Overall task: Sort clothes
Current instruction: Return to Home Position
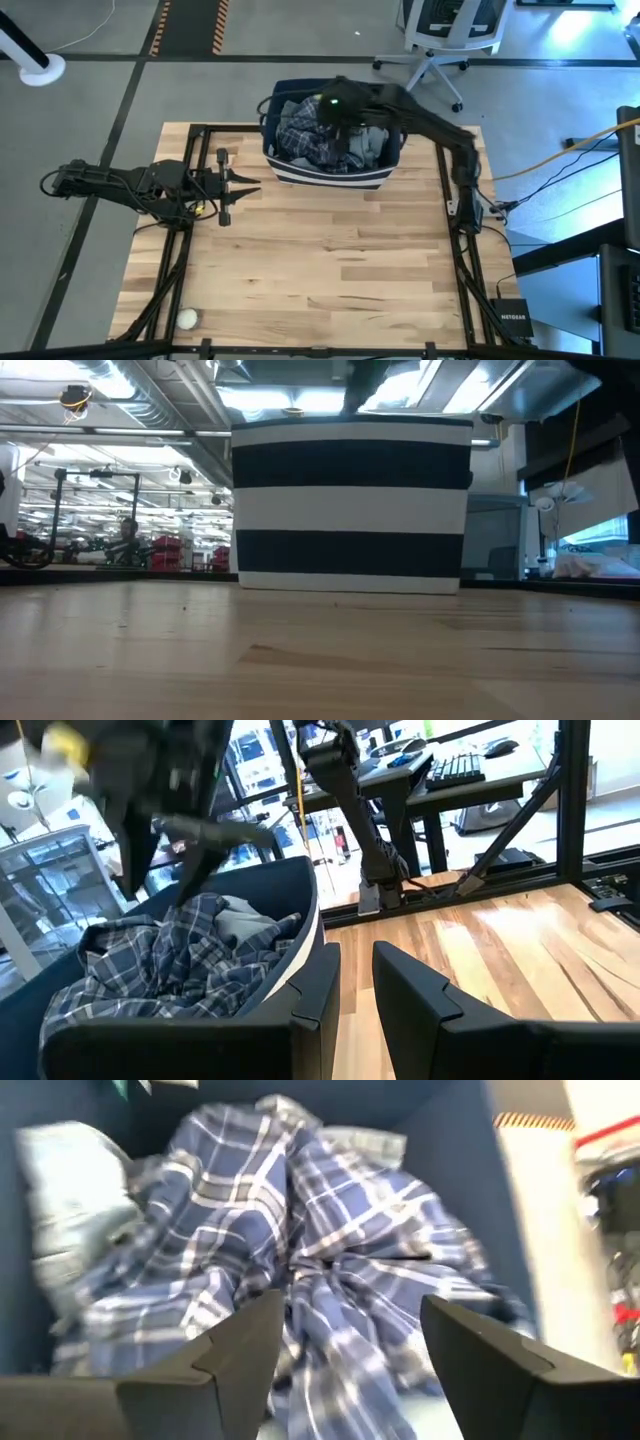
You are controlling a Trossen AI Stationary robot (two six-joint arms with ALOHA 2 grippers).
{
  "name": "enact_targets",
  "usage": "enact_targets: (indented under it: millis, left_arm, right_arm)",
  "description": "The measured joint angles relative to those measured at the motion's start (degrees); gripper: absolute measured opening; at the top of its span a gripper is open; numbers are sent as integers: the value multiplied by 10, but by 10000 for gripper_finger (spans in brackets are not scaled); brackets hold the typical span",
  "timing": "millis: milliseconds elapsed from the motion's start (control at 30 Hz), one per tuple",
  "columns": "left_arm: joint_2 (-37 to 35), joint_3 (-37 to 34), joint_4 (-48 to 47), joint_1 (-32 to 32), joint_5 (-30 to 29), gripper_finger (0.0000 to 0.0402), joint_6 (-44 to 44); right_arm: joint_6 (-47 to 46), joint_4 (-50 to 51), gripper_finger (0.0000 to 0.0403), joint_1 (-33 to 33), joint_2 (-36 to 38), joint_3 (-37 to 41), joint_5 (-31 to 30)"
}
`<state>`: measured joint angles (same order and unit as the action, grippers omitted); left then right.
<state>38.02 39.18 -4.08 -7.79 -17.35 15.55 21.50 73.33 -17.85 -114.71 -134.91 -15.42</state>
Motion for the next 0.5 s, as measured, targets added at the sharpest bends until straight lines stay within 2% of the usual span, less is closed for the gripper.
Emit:
enact_targets:
  millis: [100, 300, 400, 500]
  left_arm:
    - [-1, 0, 0, 0, 21, 59, -2]
    - [-6, 0, 0, 0, 123, 59, 14]
    - [-13, 0, 0, 0, 133, 59, 11]
    - [-22, 0, 0, 0, 133, 54, 6]
  right_arm:
    - [13, 5, 257, 24, 43, 0, -3]
    - [50, 52, 252, 125, 107, 0, -2]
    - [44, 73, 243, 183, 122, 0, -6]
    - [35, 82, 224, 248, 135, 1, -43]
